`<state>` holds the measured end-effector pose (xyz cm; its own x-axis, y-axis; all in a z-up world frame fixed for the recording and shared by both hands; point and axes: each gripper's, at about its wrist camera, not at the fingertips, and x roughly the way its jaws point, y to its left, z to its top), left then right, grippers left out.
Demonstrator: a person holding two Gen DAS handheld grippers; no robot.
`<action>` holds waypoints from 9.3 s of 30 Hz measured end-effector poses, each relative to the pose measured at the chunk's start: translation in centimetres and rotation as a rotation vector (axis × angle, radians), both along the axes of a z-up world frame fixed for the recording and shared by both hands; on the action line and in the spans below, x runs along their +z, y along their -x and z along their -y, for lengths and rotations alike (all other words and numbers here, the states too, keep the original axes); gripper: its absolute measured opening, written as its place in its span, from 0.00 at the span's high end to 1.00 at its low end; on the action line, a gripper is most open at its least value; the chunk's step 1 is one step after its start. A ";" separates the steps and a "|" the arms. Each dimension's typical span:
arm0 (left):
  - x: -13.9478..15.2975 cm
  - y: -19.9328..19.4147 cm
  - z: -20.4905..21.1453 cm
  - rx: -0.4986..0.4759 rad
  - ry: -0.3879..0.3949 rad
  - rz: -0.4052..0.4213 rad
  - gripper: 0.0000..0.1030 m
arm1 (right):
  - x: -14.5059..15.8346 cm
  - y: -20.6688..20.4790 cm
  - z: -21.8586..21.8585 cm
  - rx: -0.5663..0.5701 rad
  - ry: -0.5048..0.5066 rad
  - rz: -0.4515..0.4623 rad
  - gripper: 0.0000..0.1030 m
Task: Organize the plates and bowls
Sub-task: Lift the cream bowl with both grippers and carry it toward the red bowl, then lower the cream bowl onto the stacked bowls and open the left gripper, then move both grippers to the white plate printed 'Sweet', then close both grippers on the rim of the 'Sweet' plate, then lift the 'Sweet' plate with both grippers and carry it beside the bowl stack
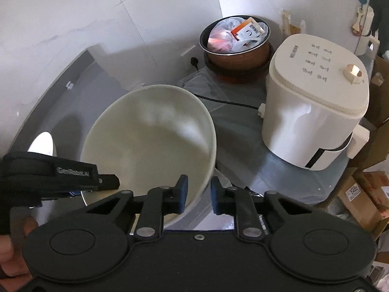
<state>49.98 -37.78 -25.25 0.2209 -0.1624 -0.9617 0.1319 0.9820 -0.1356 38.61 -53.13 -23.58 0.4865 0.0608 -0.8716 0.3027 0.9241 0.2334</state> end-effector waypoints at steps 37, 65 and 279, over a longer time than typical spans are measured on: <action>5.7 3.0 -6.6 0.081 0.047 0.081 0.93 | 5.3 1.6 -5.8 0.081 -0.015 0.117 0.83; 9.9 7.6 -15.2 0.206 0.130 0.123 0.93 | 9.0 3.7 -11.4 0.237 -0.028 0.202 0.83; 1.4 11.0 -50.3 0.811 0.204 0.107 0.92 | -0.3 -6.9 -37.7 0.552 -0.217 -0.065 0.94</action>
